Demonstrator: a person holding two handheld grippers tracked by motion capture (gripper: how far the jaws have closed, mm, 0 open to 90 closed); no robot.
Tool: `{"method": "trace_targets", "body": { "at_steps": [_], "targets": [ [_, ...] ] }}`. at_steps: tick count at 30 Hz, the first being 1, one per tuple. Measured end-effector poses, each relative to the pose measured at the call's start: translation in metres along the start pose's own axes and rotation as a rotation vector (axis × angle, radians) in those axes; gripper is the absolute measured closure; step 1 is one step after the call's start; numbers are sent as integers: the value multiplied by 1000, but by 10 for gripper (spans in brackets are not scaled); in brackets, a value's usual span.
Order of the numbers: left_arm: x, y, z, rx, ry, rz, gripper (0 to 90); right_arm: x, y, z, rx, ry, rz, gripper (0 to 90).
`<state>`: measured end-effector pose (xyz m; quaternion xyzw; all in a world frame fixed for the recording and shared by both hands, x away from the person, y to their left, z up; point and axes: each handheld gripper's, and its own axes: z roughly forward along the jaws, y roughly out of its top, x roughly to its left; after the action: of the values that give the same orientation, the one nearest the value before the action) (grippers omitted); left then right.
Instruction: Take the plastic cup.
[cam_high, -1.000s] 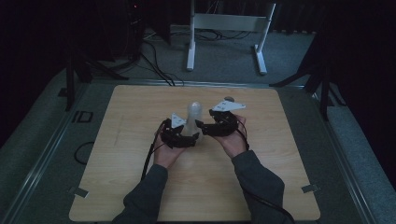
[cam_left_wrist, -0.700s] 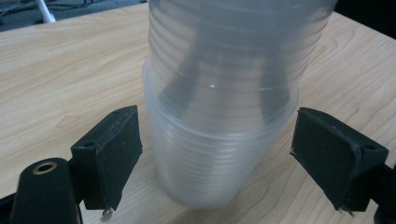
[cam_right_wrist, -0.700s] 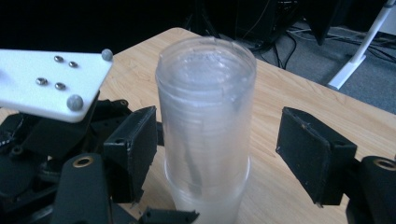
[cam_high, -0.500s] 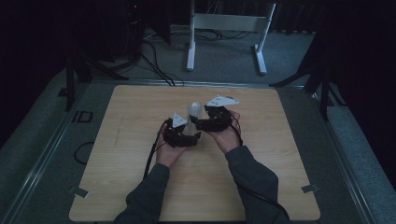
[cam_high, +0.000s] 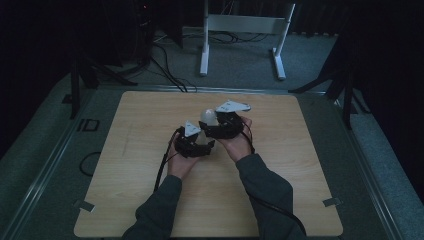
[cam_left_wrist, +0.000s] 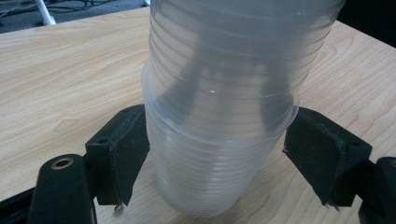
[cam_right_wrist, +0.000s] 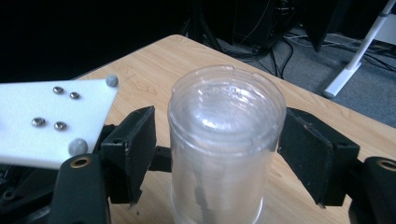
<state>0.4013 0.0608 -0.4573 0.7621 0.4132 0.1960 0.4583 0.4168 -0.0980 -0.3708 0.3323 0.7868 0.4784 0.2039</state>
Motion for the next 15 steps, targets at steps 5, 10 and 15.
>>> {"method": "trace_targets", "body": {
  "at_steps": [5, 10, 15],
  "targets": [
    [0, 0, 0, -3, 2, -2, 221, 1, 3, 4, 3, -6, 1, 299],
    [0, 0, 0, -2, -2, -3, 221, 0, 3, 8, 14, -15, 9, 320],
    [0, 0, 0, 2, -3, -4, 223, -1, 2, 9, 24, -8, 16, 374]
  ]
}}
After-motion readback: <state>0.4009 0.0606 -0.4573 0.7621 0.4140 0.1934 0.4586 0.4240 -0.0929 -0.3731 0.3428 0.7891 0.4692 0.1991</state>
